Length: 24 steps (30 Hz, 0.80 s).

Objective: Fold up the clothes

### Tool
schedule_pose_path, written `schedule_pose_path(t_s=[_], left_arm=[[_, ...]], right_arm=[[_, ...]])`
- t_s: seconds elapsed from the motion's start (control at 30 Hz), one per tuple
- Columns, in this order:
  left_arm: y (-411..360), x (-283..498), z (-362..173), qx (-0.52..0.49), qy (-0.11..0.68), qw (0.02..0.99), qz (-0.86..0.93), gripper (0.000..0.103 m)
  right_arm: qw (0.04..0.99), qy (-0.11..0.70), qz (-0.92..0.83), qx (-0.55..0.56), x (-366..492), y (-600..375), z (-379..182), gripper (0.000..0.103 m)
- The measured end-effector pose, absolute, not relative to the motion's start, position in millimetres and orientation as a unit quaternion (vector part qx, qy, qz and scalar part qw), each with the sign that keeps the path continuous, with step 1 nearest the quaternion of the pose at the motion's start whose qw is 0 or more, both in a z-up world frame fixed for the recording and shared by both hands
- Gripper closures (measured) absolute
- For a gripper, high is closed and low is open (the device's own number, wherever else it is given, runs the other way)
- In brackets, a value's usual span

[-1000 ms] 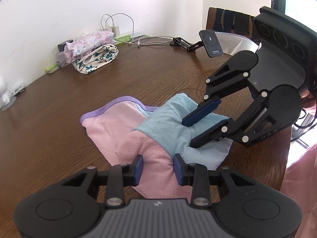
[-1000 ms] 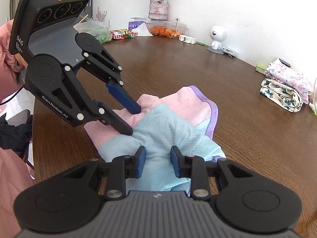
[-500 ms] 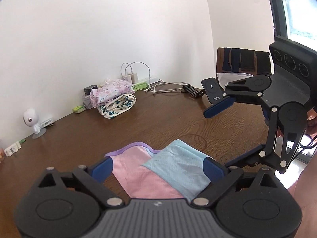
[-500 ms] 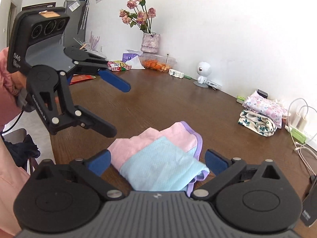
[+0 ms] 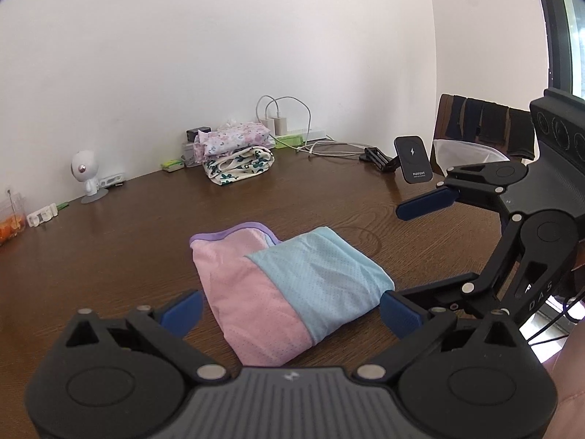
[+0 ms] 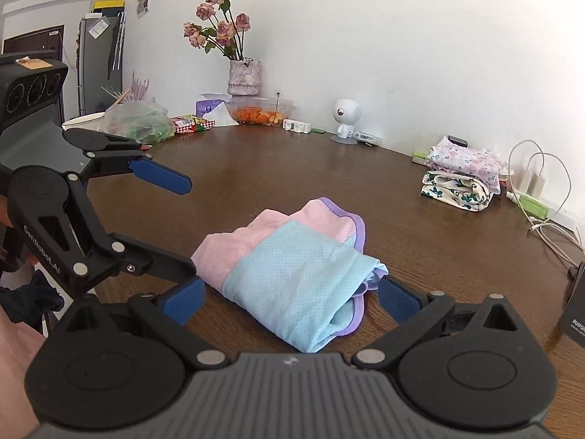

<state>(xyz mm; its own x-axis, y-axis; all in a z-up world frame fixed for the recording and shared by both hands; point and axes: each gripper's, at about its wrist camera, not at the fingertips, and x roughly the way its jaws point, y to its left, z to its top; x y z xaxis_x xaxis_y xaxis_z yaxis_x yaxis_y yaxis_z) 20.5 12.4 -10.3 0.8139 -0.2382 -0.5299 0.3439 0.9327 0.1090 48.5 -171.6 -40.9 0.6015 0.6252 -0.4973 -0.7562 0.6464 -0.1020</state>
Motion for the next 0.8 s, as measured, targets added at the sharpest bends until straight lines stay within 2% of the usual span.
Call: schedule_pose_path(t_s=[0.07,0.23,0.3,0.6,0.7,0.73,0.77,0.8], left_arm=[[12.7,24.6,-11.7,0.131,0.274,0.94,-0.154,0.0],[13.6,34.2,-15.5,0.202,0.298,0.921,-0.145,0.0],[15.5,35.5,-15.9,0.214,0.299,0.92,-0.139,0.0],[19.4,37.9,-16.0,0.216,0.299,0.92,-0.129,0.0],[17.0,39.7,-17.0,0.221,0.298,0.92,-0.131,0.0],[15.4,40.2,-16.9,0.223,0.296,0.919,-0.132,0.0],[13.7,40.5,-16.9,0.226,0.294,0.919,-0.135,0.0],[11.7,40.2,-17.3,0.232,0.292,0.917,-0.141,0.0]], right_arm=[[0.876,0.201,0.394,-0.191,49.2,-168.1,-43.0,0.0],[0.801,0.159,0.413,-0.403,50.3,-136.7,-62.6,0.0],[0.776,0.146,0.415,-0.453,49.4,-128.2,-71.8,0.0],[0.725,0.091,0.408,-0.547,45.8,-106.2,-82.9,0.002],[0.712,0.092,0.399,-0.57,48.1,-96.6,-84.9,0.014],[0.707,0.097,0.399,-0.576,49.6,-93.6,-86.5,0.029],[0.703,0.108,0.401,-0.578,51.7,-90.8,-87.8,0.049],[0.697,0.126,0.405,-0.578,54.9,-87.7,-89.1,0.061]])
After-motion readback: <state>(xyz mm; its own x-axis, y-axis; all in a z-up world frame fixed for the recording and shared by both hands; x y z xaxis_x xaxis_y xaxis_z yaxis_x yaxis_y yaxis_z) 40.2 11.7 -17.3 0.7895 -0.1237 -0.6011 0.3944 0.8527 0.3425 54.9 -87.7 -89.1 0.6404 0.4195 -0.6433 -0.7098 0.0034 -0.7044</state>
